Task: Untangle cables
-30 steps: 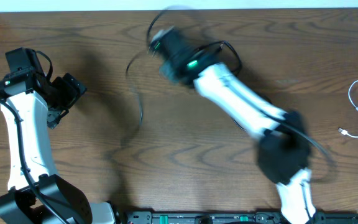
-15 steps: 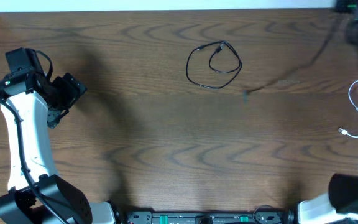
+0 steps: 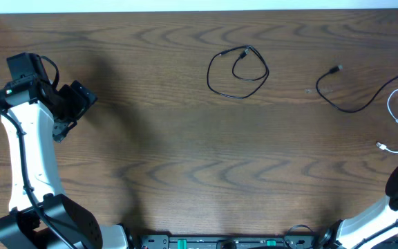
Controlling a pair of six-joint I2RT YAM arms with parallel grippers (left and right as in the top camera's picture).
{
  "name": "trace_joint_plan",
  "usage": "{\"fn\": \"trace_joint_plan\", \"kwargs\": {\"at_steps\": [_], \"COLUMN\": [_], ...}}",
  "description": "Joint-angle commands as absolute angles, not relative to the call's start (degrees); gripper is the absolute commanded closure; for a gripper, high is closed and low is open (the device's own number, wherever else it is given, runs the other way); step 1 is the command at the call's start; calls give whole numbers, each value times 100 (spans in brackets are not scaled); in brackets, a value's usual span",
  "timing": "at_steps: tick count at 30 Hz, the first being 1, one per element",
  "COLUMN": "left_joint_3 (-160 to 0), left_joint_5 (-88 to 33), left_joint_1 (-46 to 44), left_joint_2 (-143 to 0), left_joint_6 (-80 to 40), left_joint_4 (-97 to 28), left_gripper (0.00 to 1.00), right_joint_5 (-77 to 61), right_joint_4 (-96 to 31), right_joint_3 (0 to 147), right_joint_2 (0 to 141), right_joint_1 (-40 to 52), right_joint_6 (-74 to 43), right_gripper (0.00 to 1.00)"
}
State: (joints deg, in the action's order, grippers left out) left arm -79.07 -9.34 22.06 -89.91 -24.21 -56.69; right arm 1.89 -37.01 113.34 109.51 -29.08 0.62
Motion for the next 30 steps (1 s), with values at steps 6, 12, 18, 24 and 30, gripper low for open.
{"fn": "trace_joint_plan", "kwargs": {"at_steps": [6, 12, 18, 24, 30], "left_joint_3": [-7972, -7972, -7972, -7972, -7972], "left_joint_5": [-1009, -1004, -1004, -1007, -1007], "left_joint_1": [2204, 2204, 2204, 2204, 2204], "left_joint_2": [-8995, -8995, -8995, -8995, -8995], "left_joint_6": [-2453, -2449, -2449, -2447, -2449], "left_joint_4": [-5688, -5686, -5684, -5690, -5688], "left_gripper": [4, 4, 4, 4, 4], "right_joint_5": [250, 58, 451, 132, 211], "right_joint_4": [-3721, -3695, -4069, -4567, -4936], "right_joint_3": [12519, 13583, 13598, 13596, 13596], "right_joint_2": [11587, 11708, 12156, 13076, 13476], "right_joint_1": [-2961, -2982, -3017, -2910, -2659], "right_joint_6": [172, 69, 292, 283, 34], "right_gripper": [99, 99, 99, 51, 1]}}
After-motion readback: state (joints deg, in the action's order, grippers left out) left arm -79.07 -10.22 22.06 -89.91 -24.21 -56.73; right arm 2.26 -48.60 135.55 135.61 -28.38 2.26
